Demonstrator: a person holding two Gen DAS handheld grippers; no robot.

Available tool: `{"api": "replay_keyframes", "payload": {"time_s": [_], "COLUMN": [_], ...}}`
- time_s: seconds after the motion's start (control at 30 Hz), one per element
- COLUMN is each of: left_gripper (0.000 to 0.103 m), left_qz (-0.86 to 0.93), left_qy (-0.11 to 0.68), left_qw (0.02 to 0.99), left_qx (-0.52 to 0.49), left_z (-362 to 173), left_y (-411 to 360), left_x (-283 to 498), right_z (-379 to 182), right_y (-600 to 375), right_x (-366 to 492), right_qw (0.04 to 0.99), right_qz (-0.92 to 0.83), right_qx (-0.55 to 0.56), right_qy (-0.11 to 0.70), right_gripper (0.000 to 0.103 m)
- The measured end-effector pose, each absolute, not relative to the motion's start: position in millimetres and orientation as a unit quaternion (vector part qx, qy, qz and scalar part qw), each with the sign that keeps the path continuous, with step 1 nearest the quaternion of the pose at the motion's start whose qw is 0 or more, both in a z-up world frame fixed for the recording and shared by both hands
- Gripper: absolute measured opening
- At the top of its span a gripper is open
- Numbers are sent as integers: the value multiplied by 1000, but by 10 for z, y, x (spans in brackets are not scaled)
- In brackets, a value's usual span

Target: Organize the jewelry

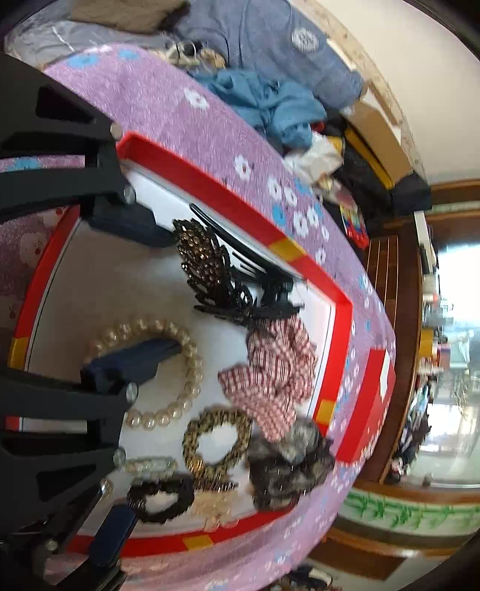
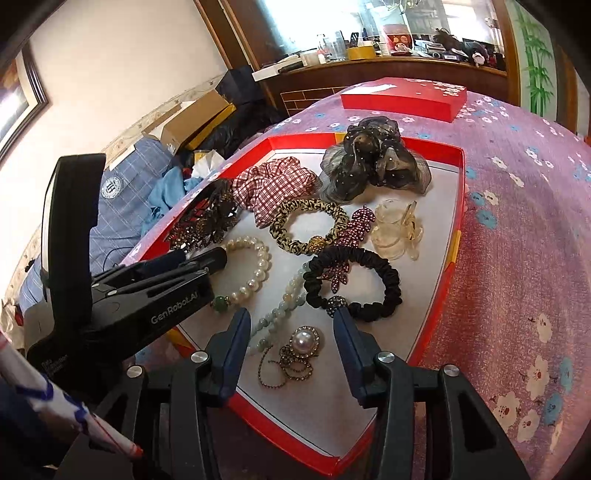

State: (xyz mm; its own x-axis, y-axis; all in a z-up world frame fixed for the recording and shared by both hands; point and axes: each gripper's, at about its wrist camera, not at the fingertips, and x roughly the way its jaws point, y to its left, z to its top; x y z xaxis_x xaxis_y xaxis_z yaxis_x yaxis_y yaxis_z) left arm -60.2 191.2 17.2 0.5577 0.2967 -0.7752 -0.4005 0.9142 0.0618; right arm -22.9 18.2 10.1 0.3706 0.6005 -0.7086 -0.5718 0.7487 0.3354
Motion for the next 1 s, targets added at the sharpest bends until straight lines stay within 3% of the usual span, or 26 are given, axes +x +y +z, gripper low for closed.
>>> {"api": "replay_keyframes", "payload": {"time_s": [0.37,0.63,1.0], "left_gripper": [59,59,59], "left_qz": [217,191,190], "left_qy": [424,424,404], "left_qw": [876,882,893], "left_qx": [-79,-73,-64], "left_z": [171,175,230], "left_y": [1988,1937,1877], "left_x": [-655,-662,-718], "right_z": [109,125,168], "right_y": [143,223,239], "right_x": [-217,-262,-322], "right_qw": [828,830,865], "right_qz": [353,354,285], "right_qx": [22,-7,-39], "right_qy": [434,430,411], "right_gripper": [51,66,66]}}
